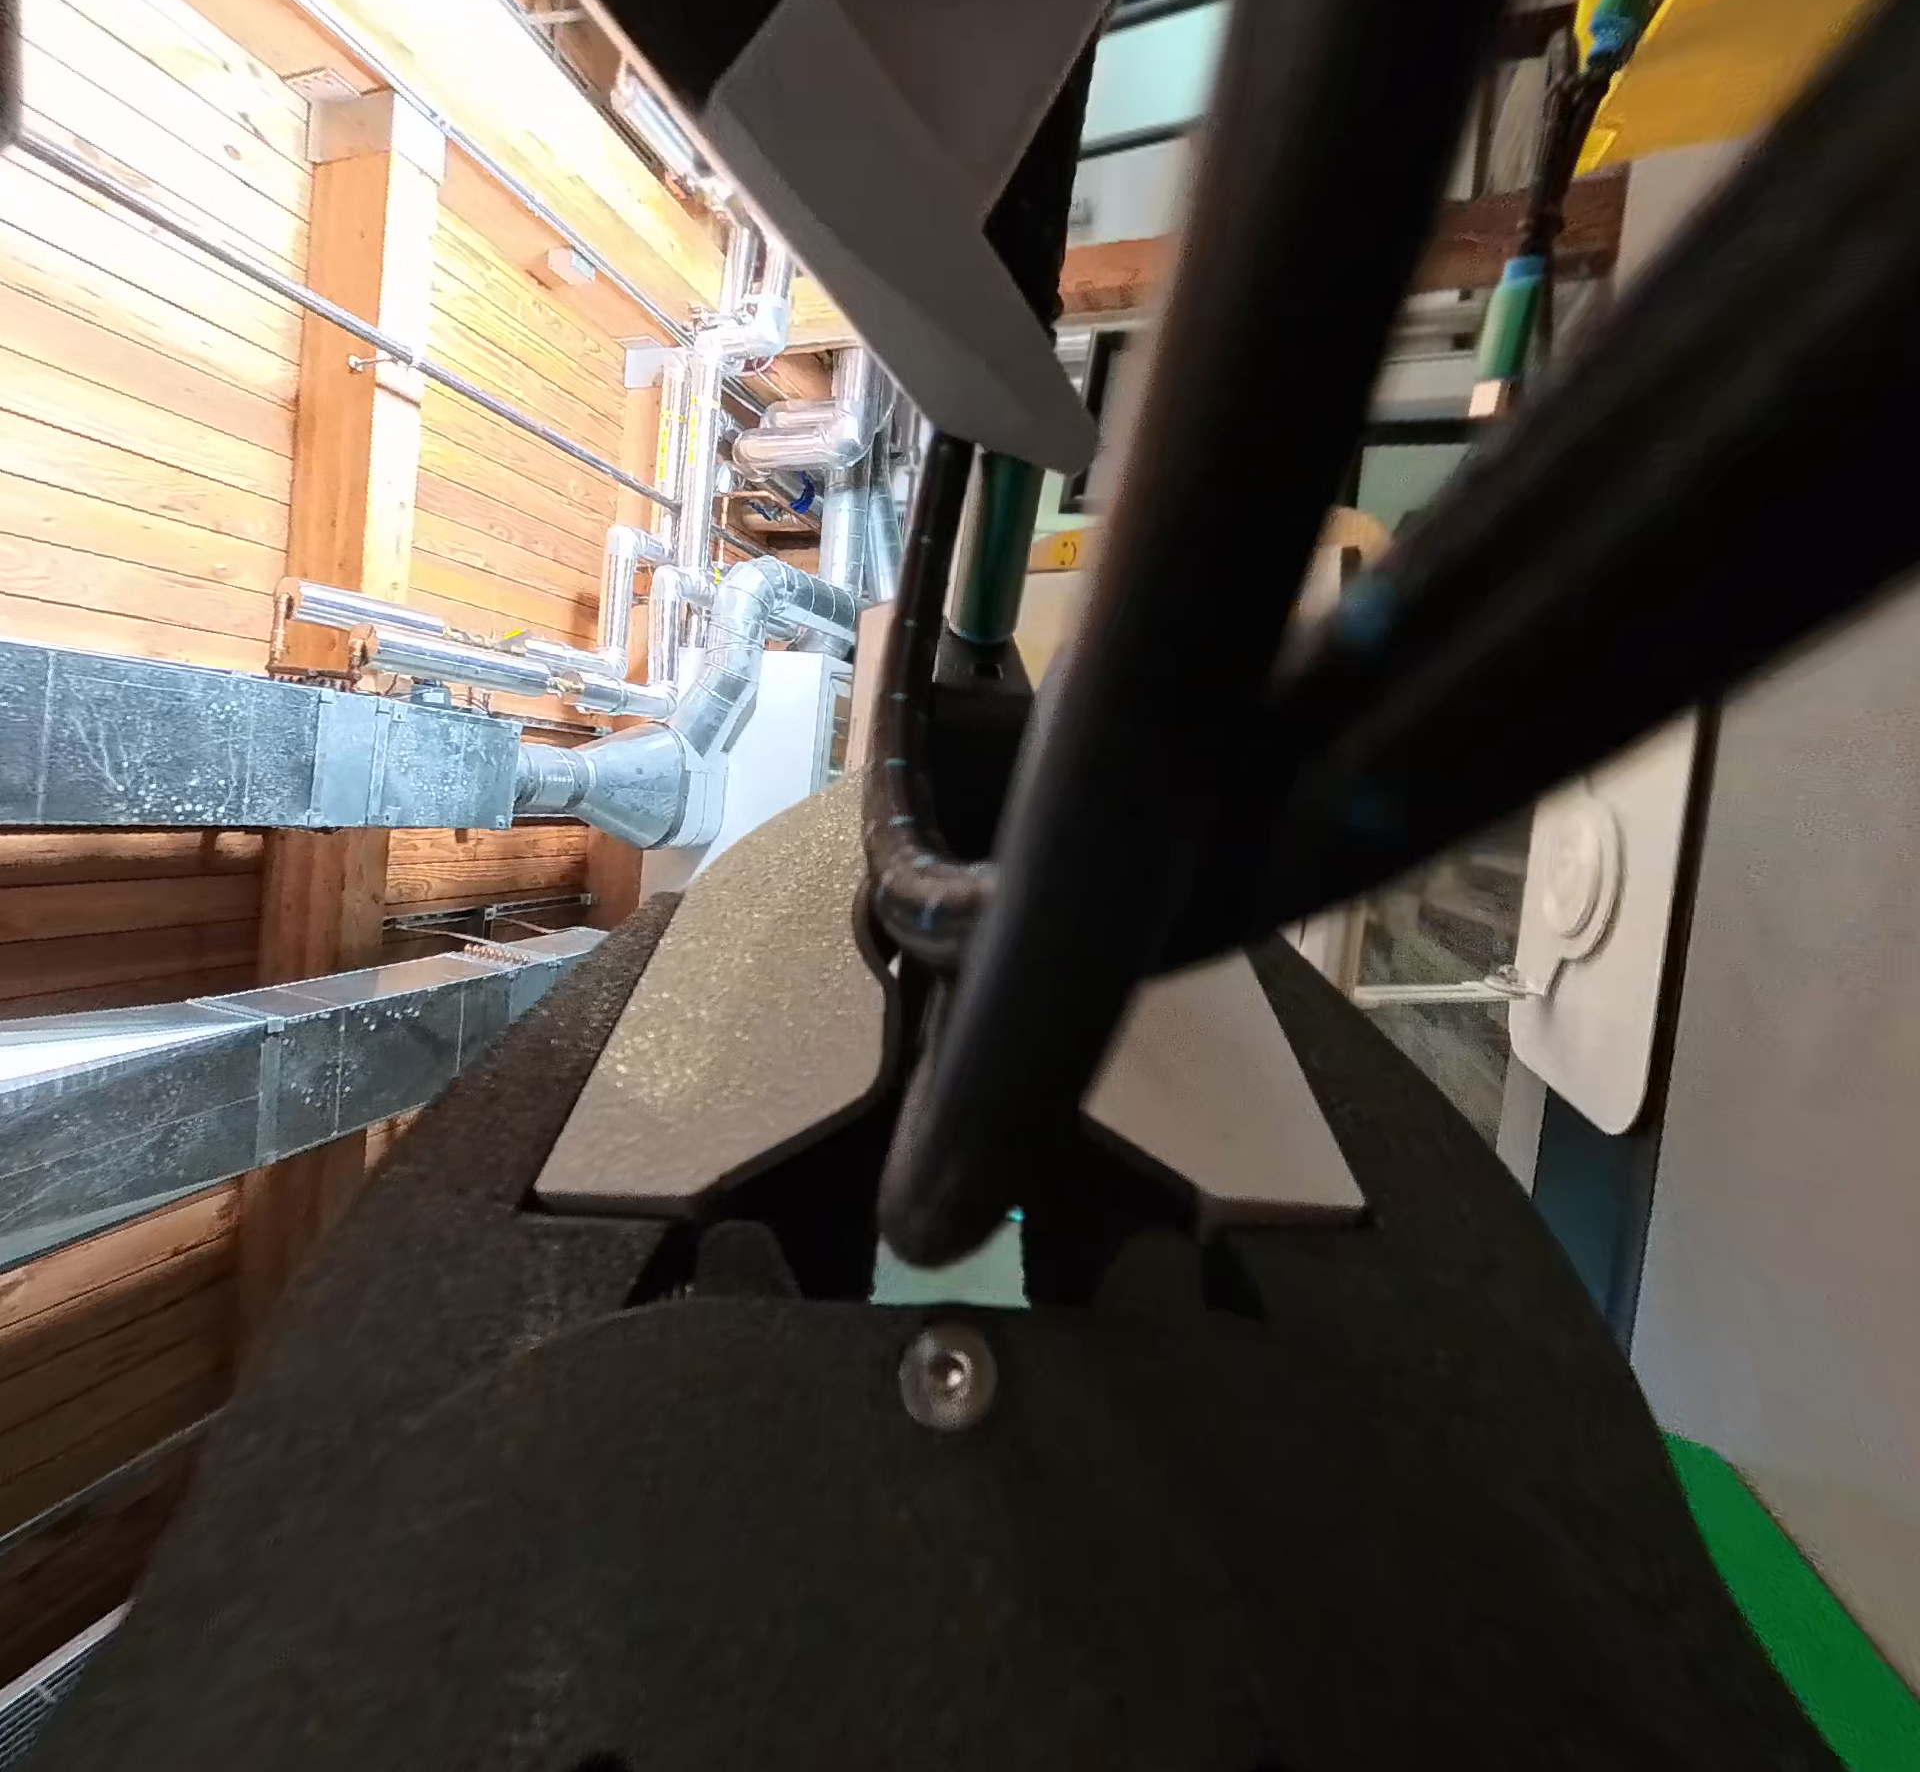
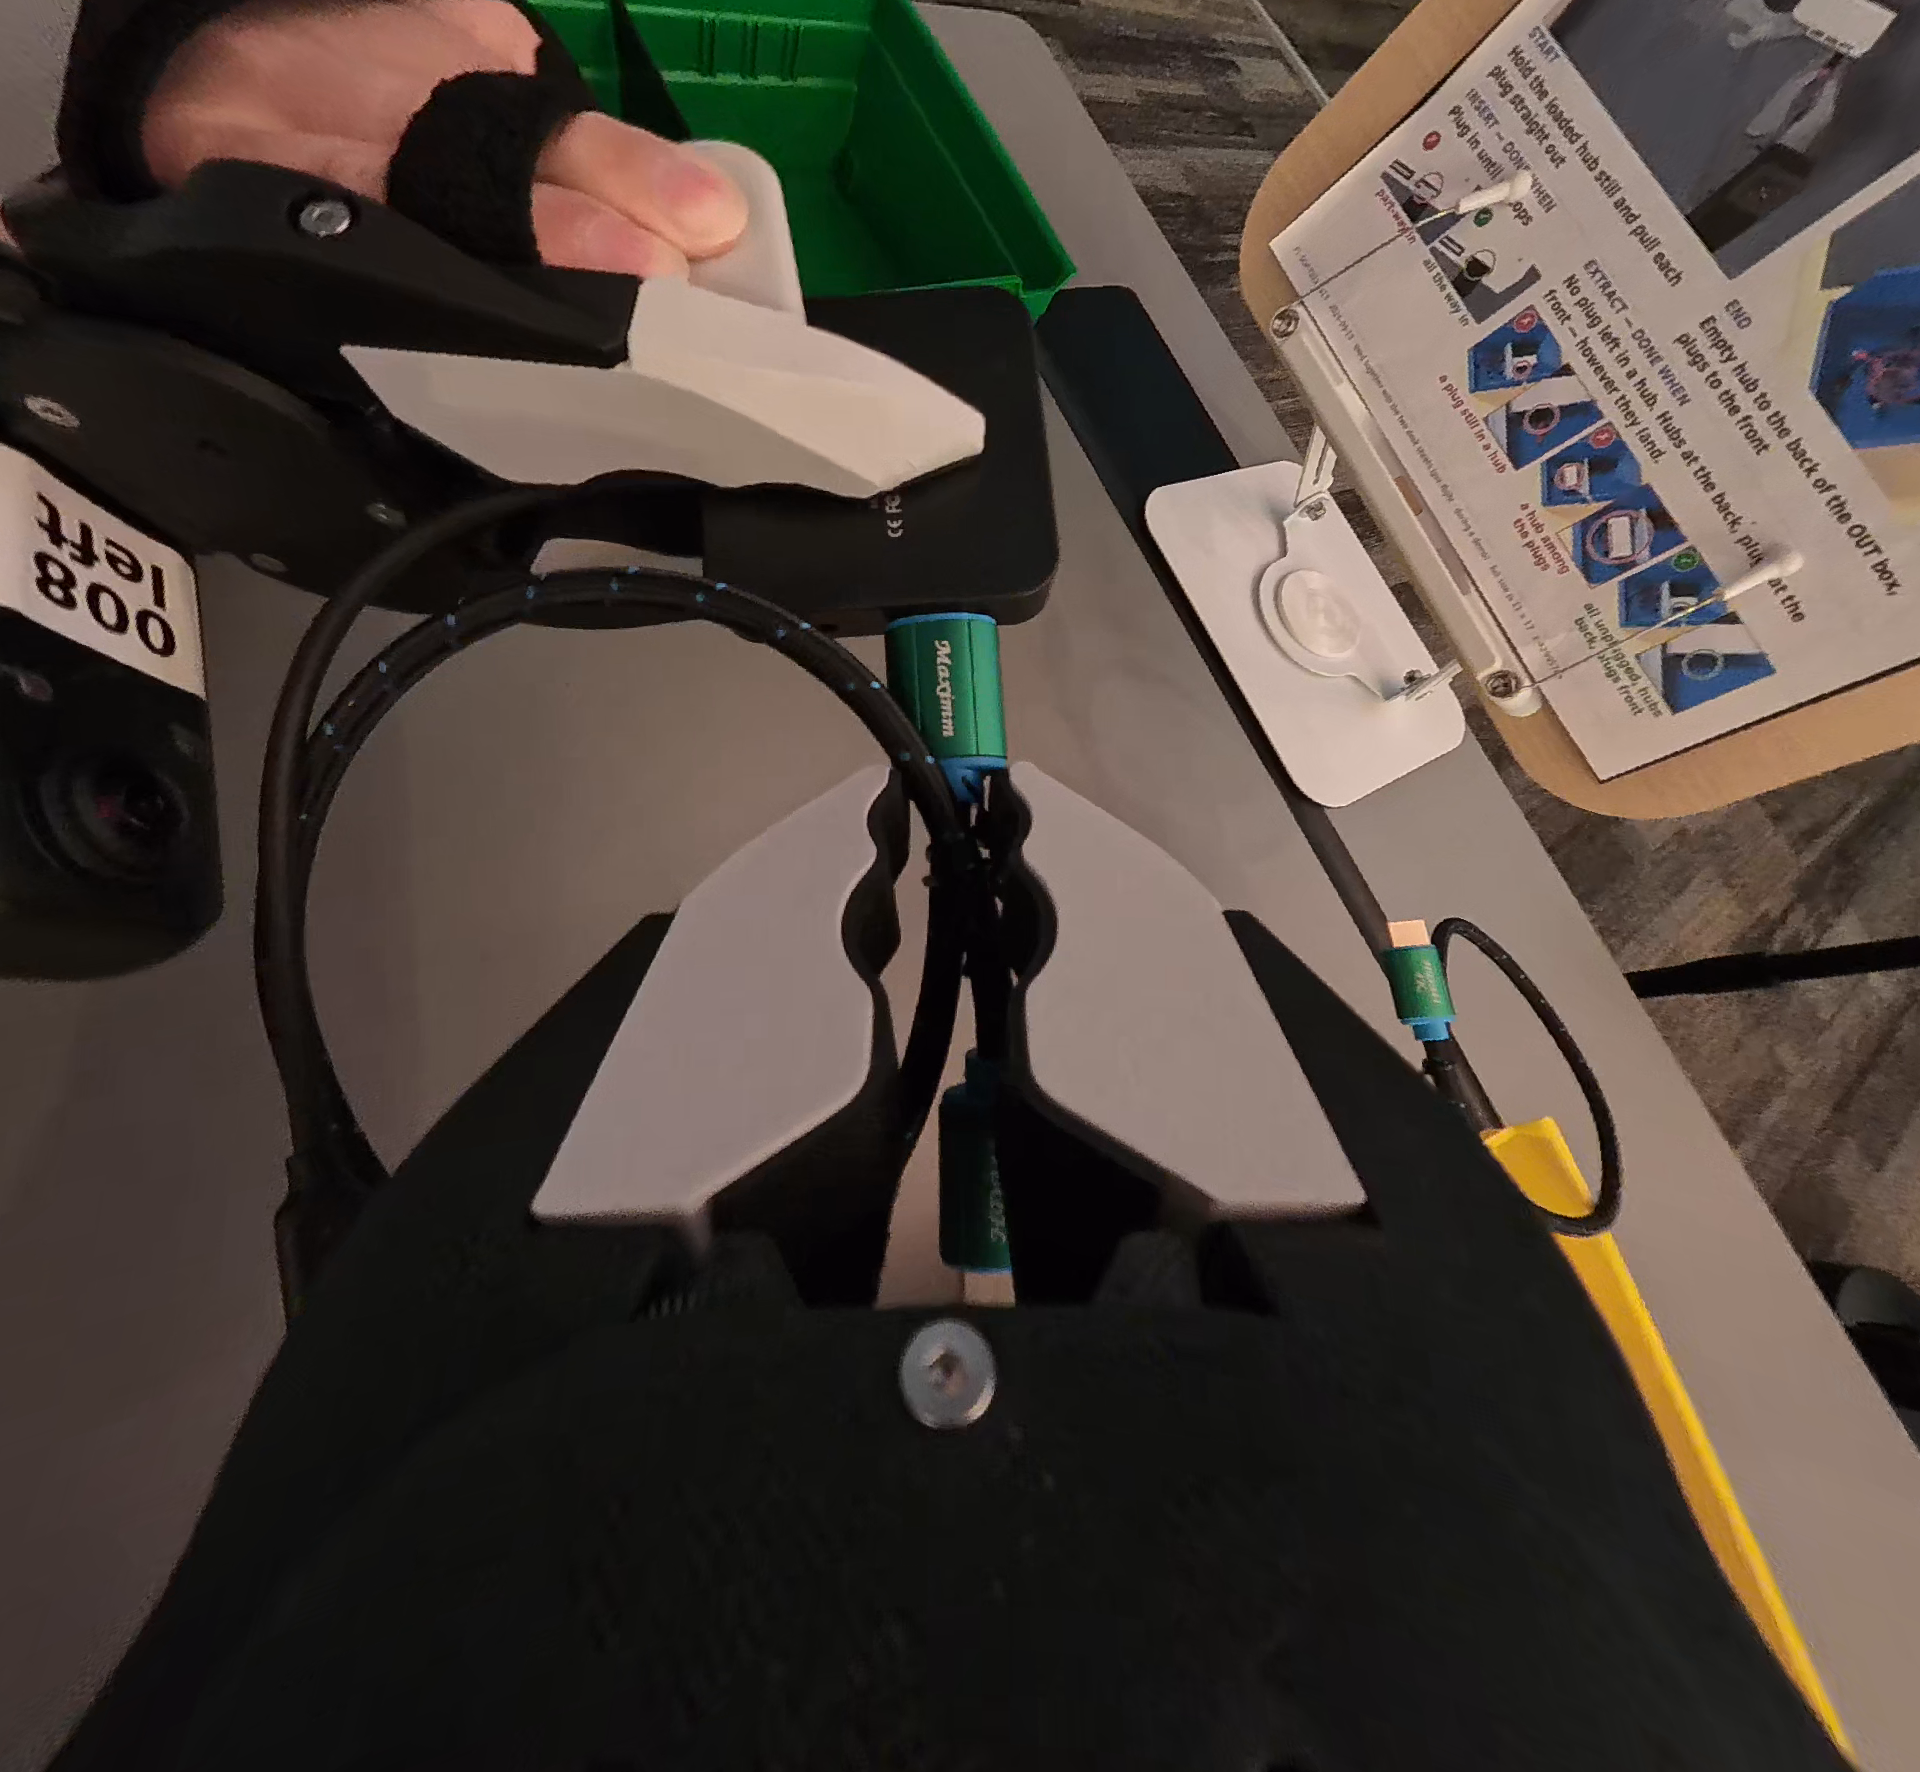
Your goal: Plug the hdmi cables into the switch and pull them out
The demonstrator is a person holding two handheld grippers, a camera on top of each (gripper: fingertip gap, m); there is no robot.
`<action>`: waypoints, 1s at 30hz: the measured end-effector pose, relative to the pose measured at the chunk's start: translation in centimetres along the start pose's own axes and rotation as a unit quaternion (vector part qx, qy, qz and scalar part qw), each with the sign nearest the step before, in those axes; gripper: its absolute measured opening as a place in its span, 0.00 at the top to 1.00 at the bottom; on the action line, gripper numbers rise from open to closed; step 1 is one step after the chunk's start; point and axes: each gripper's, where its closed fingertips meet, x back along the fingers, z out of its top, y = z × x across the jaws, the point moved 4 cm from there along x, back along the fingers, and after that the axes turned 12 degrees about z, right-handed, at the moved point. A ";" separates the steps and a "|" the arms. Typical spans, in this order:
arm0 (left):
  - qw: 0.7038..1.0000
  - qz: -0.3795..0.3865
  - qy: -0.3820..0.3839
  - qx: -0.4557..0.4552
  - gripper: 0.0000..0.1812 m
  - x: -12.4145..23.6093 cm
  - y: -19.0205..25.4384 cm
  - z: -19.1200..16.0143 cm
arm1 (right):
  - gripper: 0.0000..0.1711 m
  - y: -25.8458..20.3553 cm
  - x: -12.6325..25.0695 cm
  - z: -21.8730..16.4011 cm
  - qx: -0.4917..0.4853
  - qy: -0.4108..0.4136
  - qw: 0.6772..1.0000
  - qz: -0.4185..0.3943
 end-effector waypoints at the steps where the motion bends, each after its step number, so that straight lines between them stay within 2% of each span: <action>1: 1.000 -0.002 0.005 0.004 0.93 0.1 -0.1 0.2 | 0.93 -0.1 0.2 0.0 0.014 -0.005 1.000 0.001; 17: 1.000 -0.015 0.015 -0.004 0.93 0.1 0.4 0.3 | 0.92 0.1 0.0 -0.5 0.007 -0.011 1.000 0.014; 21: 0.999 -0.027 0.007 0.036 0.92 -0.2 -0.4 -0.9 | 0.88 0.5 0.9 0.9 0.009 0.067 0.997 0.026; 24: 0.998 -0.033 0.015 0.059 0.93 0.0 -0.9 -1.1 | 0.79 1.2 4.4 2.3 0.025 0.159 0.987 0.007; 27: 0.997 -0.036 0.030 0.063 0.93 0.1 -1.0 -1.2 | 0.80 1.7 9.2 3.1 0.072 0.289 0.955 0.005; 30: 0.995 -0.034 0.032 0.091 0.93 0.2 -1.5 -1.5 | 0.87 3.5 12.8 2.3 0.057 0.379 0.923 -0.011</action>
